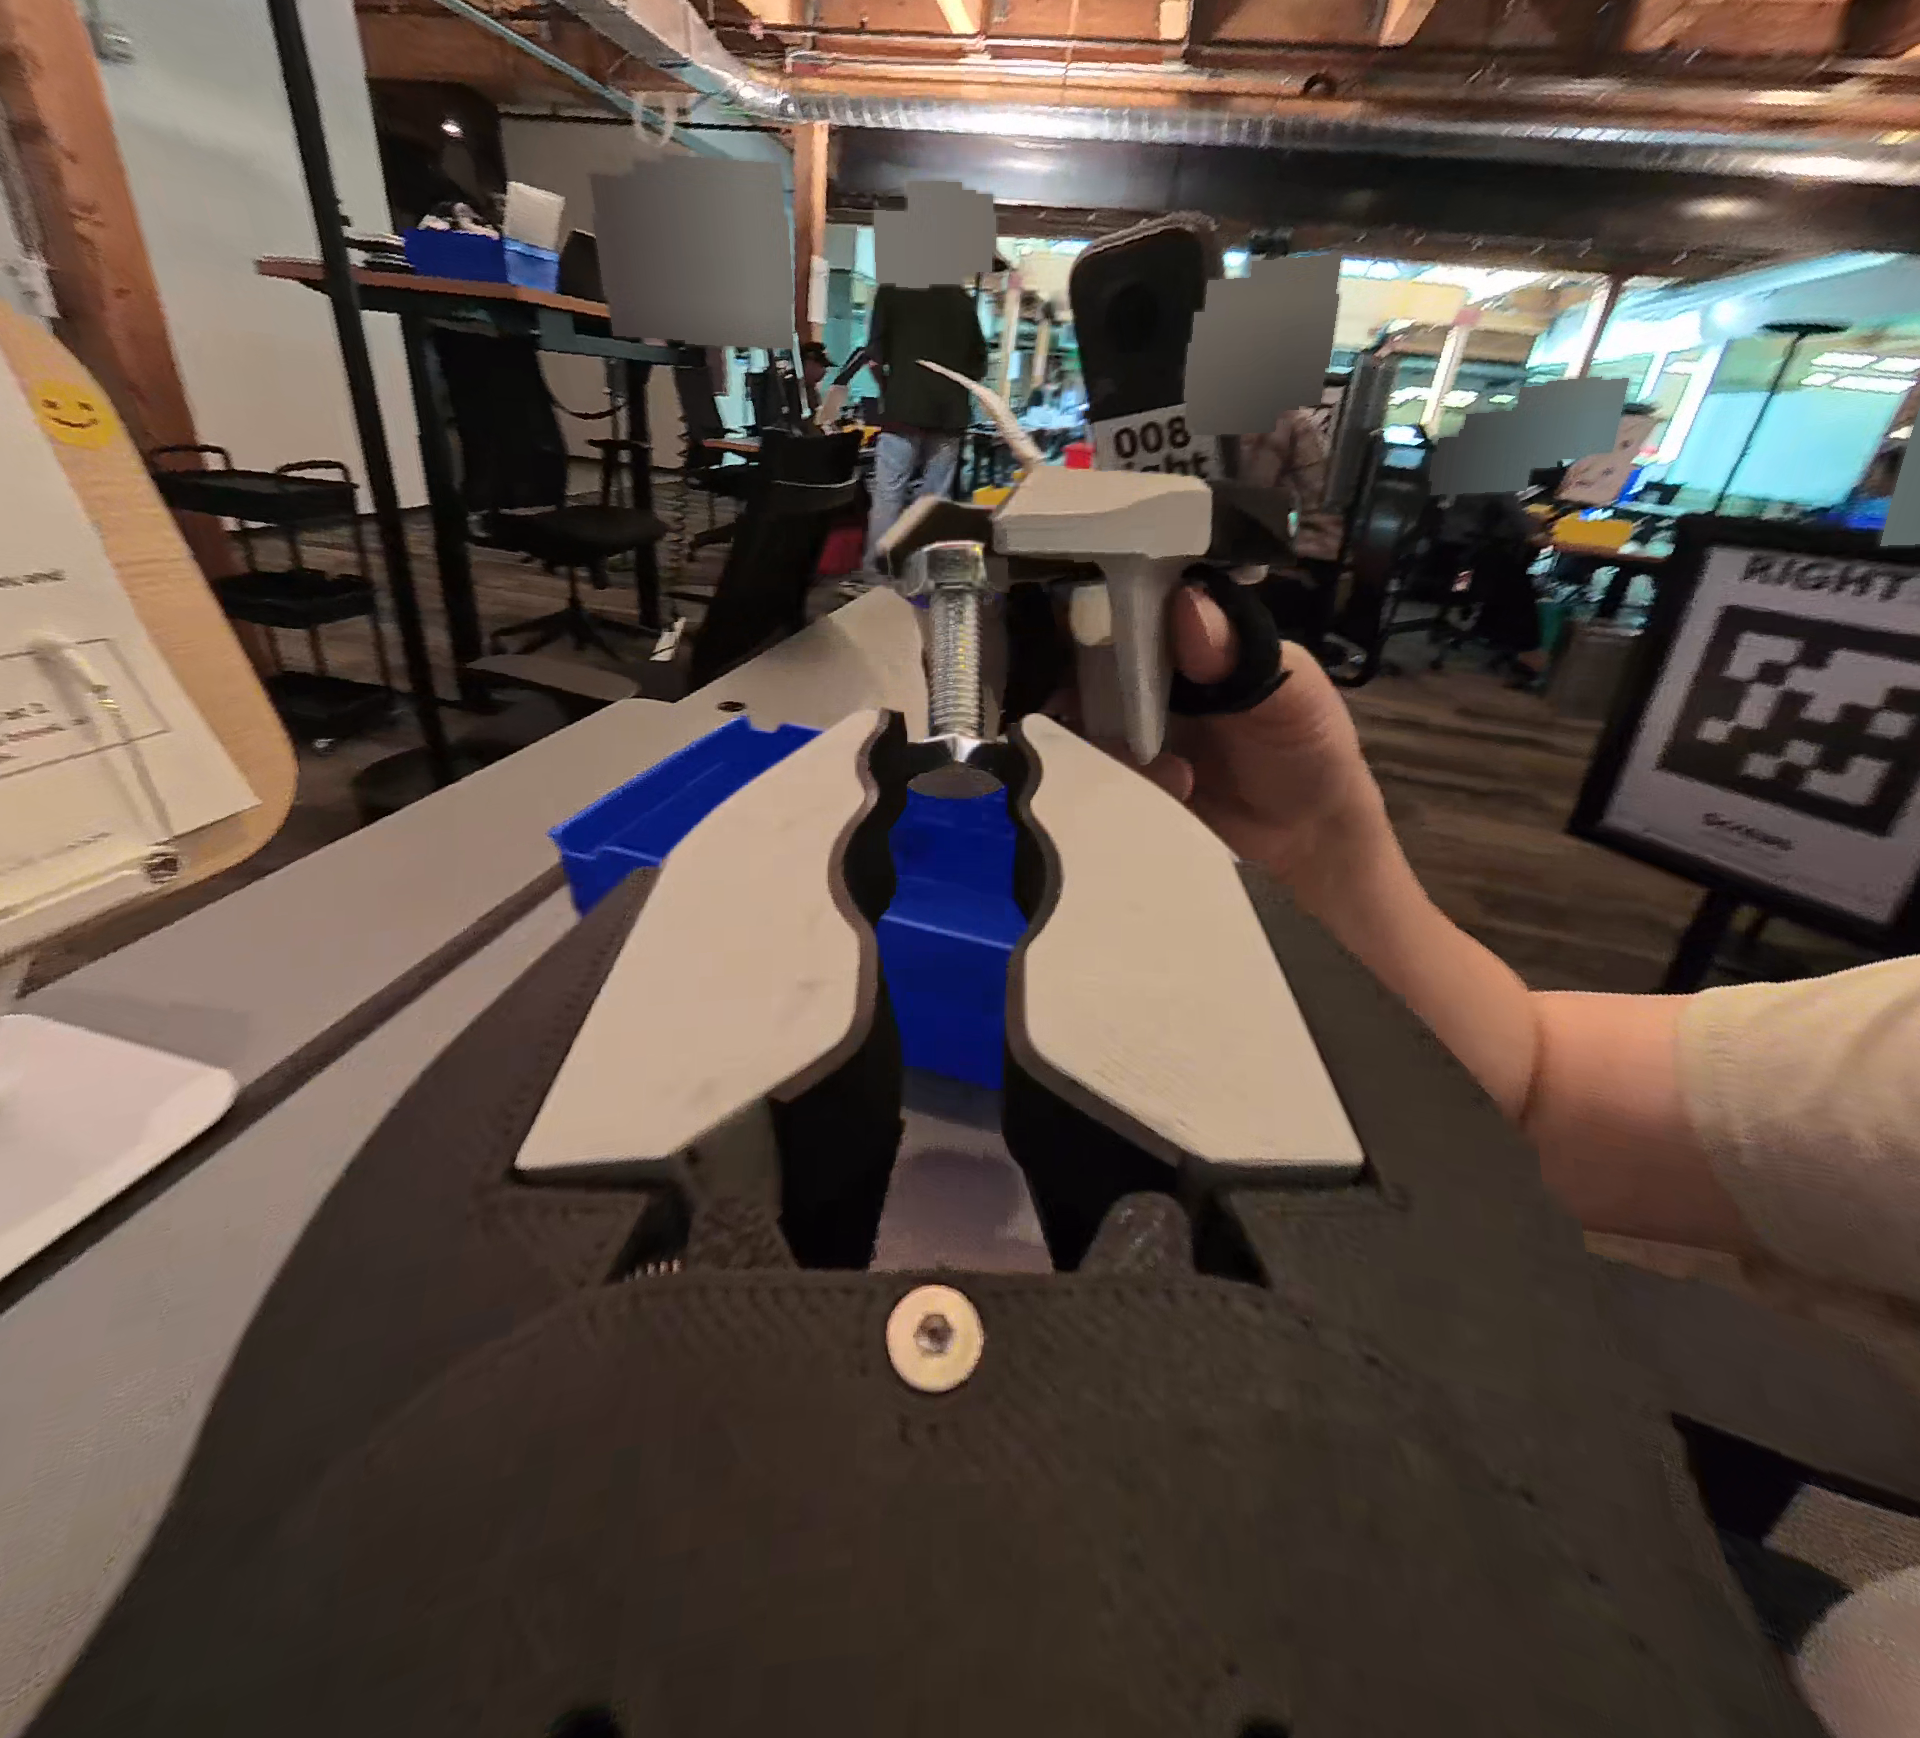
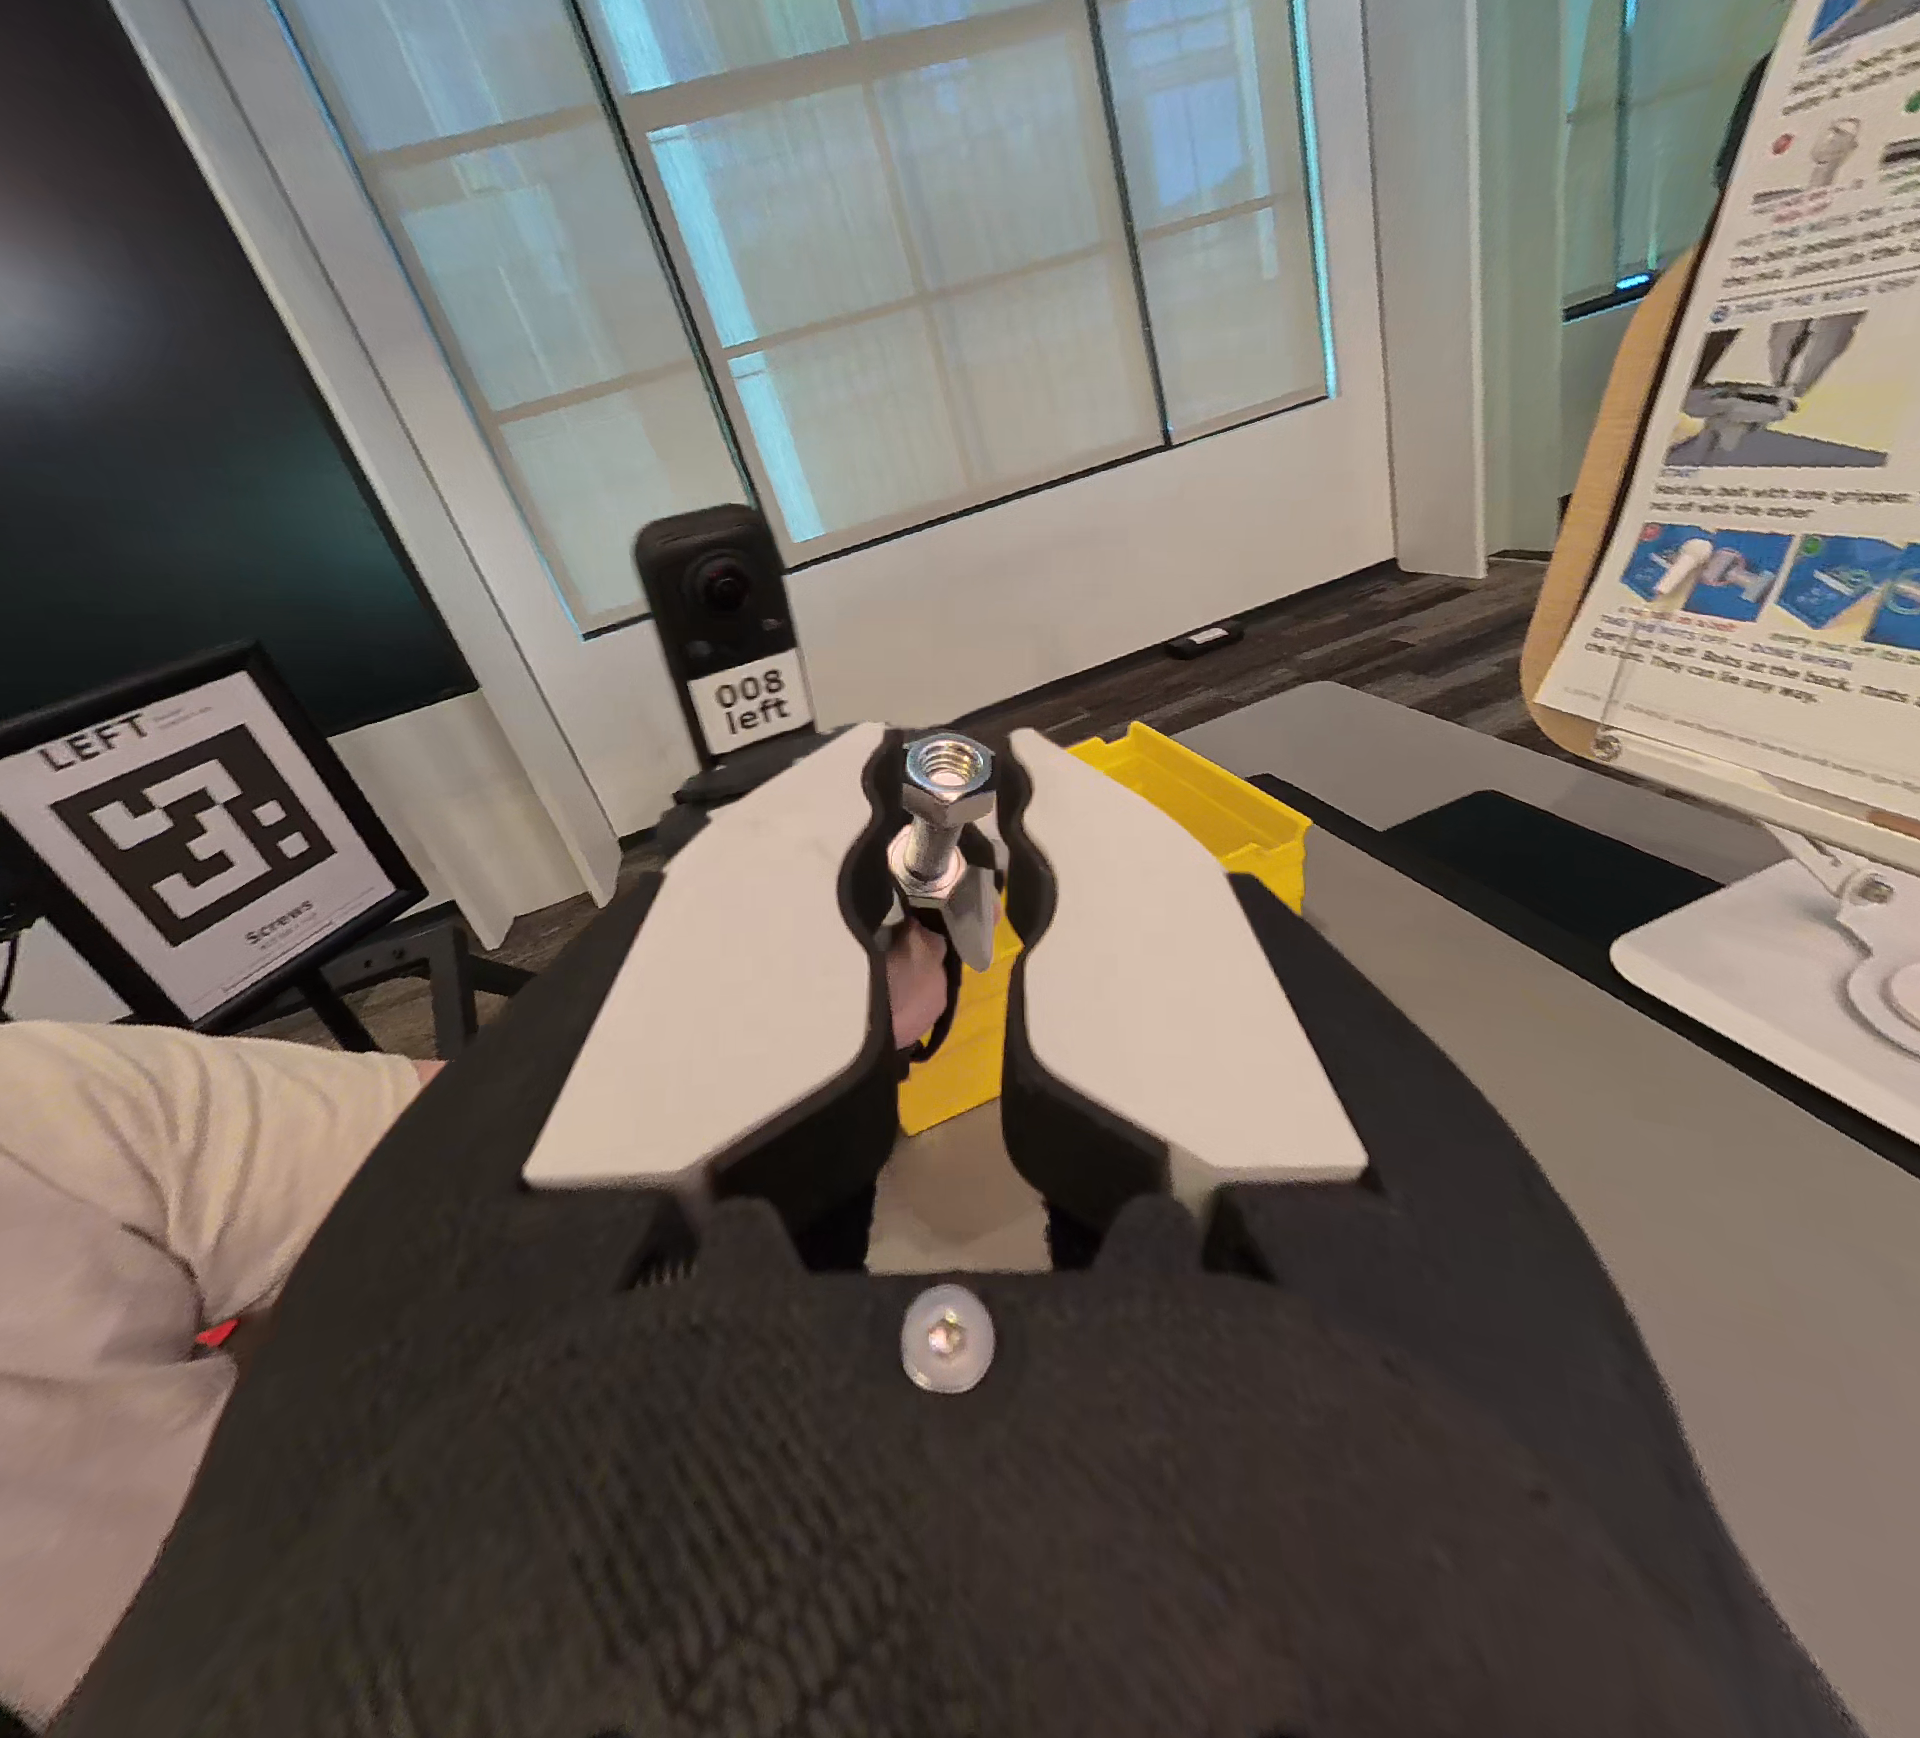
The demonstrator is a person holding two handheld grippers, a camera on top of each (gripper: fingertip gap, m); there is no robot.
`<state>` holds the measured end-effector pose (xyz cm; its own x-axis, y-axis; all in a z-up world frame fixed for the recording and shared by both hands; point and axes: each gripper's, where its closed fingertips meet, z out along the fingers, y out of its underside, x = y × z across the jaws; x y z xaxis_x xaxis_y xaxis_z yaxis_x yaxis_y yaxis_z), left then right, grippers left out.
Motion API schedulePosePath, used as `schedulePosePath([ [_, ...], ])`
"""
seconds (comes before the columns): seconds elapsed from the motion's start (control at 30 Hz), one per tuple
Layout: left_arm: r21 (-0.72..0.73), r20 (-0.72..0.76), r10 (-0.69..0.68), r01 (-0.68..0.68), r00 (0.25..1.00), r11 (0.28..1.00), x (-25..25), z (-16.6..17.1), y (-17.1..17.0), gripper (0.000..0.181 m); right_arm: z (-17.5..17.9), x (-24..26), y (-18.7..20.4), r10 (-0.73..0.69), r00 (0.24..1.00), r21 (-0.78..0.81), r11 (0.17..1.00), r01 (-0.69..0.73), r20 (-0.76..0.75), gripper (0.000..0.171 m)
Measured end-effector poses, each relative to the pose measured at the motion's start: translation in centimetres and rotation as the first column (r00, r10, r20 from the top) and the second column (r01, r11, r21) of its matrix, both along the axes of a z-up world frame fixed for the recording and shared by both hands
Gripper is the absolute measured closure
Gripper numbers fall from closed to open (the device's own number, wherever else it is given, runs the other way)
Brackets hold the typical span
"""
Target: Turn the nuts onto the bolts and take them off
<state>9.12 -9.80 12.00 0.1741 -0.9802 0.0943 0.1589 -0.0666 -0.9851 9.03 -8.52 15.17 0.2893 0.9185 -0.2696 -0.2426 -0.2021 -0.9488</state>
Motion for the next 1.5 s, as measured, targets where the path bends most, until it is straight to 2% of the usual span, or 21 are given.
schedulePosePath([
  [0.27, -0.084, 0.091, -0.141, 0.148, 0.986, 0.985, -0.2, 1.1, -1.5, 0.163, 0.2, -0.9, -1.2, 0.064, 0.998, 0.074, 0.995, -0.066, 0.026, 0.153],
  [0.67, -0.033, 0.077, -0.089, 0.092, 0.993, 0.995, -1.1, 1.8, -1.0, 0.162, 0.7, 0.1, -0.7, 0.057, 0.998, 0.105, 0.993, -0.056, -0.001, 0.154],
  [0.73, -0.012, 0.075, -0.063, 0.064, 0.995, 0.998, -2.0, 2.3, -0.6, 0.163, -1.0, 0.5, 1.0, 0.029, 0.999, 0.045, 0.999, -0.031, 0.046, 0.155],
  [0.77, 0.006, 0.08, -0.046, 0.045, 0.996, 0.999, -2.6, 2.7, -0.4, 0.163, -2.9, 0.3, 1.9, 0.041, 0.992, -0.019, 0.999, -0.039, 0.12, 0.155],
  [0.83, 0.037, 0.09, -0.055, 0.051, 0.994, 0.998, -3.5, 3.4, -0.6, 0.163, -9.4, -0.9, 2.9, 0.145, 0.915, -0.172, 0.981, -0.085, 0.376, 0.155],
  [0.9, 0.062, 0.101, -0.061, 0.055, 0.993, 0.997, -4.1, 3.9, -0.7, 0.163, -16.2, -1.9, 4.2, 0.184, 0.776, -0.233, 0.971, -0.049, 0.604, 0.155],
  [0.97, 0.073, 0.095, -0.037, 0.03, 0.995, 0.997, -4.6, 4.1, -0.4, 0.163, -21.1, -2.9, 5.6, 0.139, 0.652, -0.155, 0.987, -0.034, 0.746, 0.155],
  [1.03, 0.076, 0.107, -0.019, 0.011, 0.994, 0.997, -5.4, 4.5, -0.1, 0.163, -24.7, -3.8, 5.6, 0.111, 0.532, -0.06, 0.992, -0.113, 0.84, 0.155],
  [1.13, 0.077, 0.134, 0.004, -0.014, 0.991, 0.997, -6.8, 5.4, 0.3, 0.163, -28.0, -3.9, 5.7, -0.019, 0.372, 0.115, 0.965, -0.236, 0.928, 0.154],
  [1.2, 0.081, 0.142, 0.026, -0.038, 0.99, 0.996, -7.6, 5.8, 0.5, 0.163, -29.1, -4.0, 5.6, -0.081, 0.323, 0.184, 0.935, -0.304, 0.943, 0.154],
  [1.3, 0.083, 0.147, 0.033, -0.046, 0.989, 0.995, -8.2, 6.2, 0.5, 0.162, -30.4, -4.3, 4.7, -0.032, 0.292, 0.141, 0.923, -0.358, 0.956, 0.154],
  [1.4, 0.087, 0.145, 0.04, -0.053, 0.989, 0.995, -8.4, 6.3, 0.5, 0.163, -30.7, -4.4, 4.1, -0.001, 0.297, 0.118, 0.919, -0.376, 0.955, 0.157],
  [1.5, 0.081, 0.139, 0.034, -0.046, 0.99, 0.996, -8.5, 6.3, 0.4, 0.162, -30.5, -4.0, 3.3, 0.047, 0.278, 0.071, 0.914, -0.4, 0.959, 0.147],
])
